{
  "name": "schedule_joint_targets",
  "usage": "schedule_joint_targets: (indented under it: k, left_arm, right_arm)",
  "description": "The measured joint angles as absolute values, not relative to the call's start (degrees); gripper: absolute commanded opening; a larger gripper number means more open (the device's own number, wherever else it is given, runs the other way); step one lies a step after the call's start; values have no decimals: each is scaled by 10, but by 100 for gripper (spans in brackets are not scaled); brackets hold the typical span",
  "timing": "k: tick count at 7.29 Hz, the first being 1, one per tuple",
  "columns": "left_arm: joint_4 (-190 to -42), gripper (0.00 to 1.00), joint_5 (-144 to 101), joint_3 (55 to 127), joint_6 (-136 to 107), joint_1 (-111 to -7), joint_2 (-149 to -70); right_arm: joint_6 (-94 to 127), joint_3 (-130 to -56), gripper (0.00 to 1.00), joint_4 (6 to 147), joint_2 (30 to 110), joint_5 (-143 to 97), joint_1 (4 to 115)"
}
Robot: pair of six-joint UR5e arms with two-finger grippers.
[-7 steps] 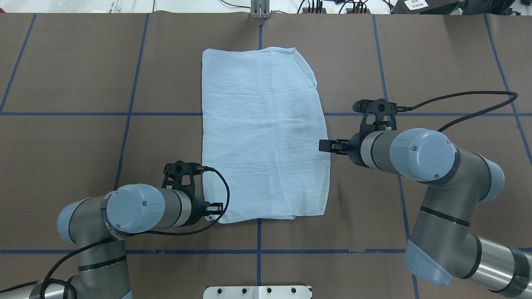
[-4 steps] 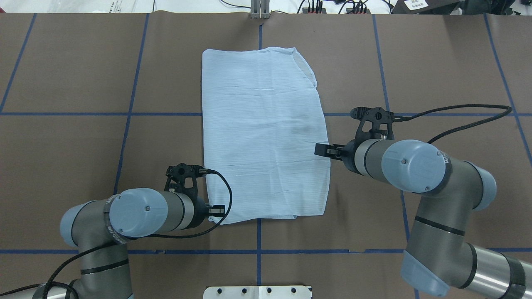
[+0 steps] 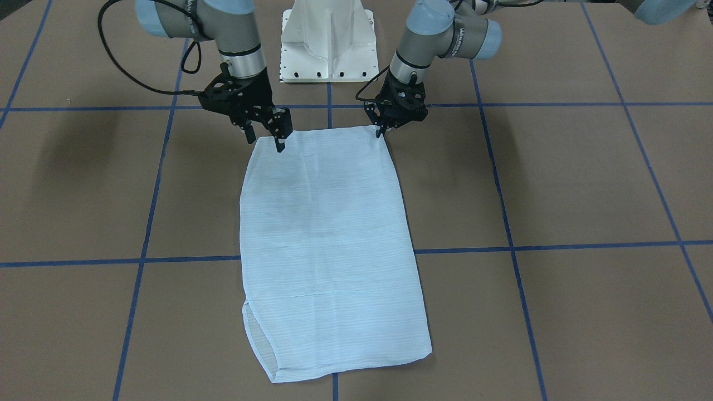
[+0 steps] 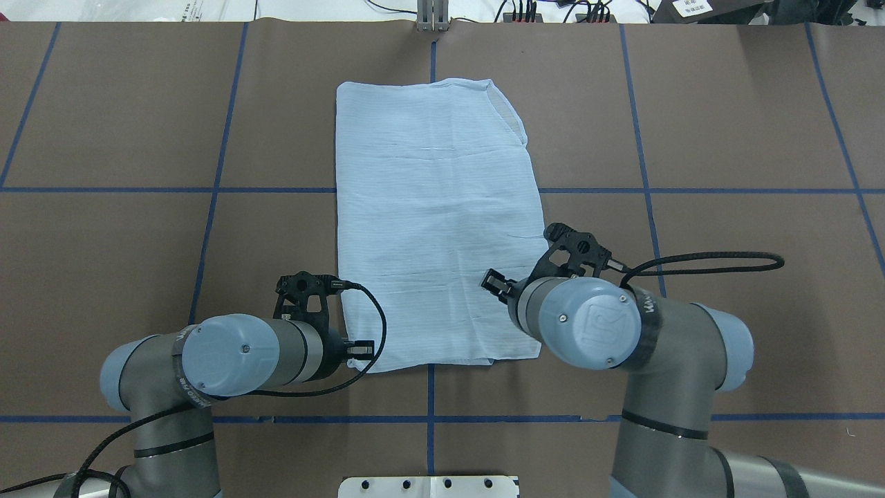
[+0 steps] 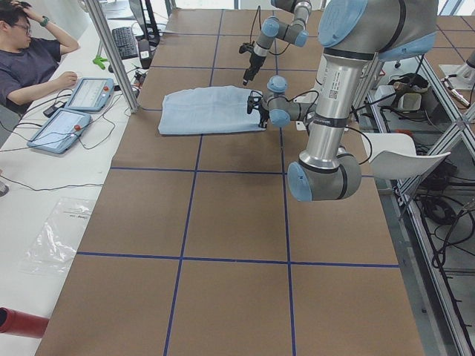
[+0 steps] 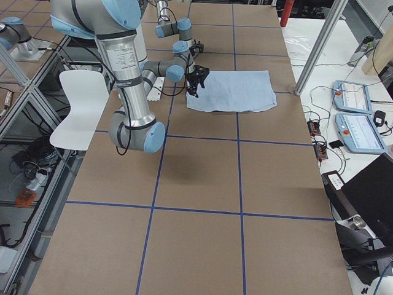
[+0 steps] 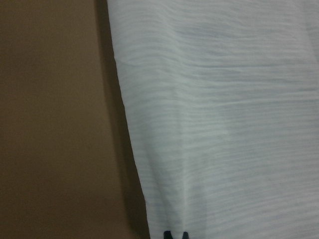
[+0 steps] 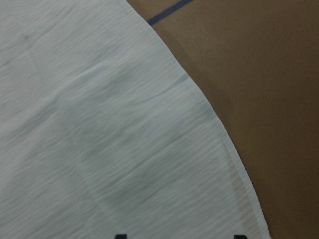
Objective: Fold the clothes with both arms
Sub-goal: 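Move the right gripper to the other shirt corner nearest the robot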
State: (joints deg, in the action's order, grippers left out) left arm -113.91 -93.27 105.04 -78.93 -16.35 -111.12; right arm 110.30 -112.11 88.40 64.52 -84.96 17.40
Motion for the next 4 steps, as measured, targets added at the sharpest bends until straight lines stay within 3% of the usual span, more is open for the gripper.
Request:
schedule_joint_targets:
  k: [4]
  left_arm:
    - [-1139, 0, -926, 1055, -789, -163, -1111]
  right_arm:
    - [1209, -1056, 78, 947, 579, -837, 129]
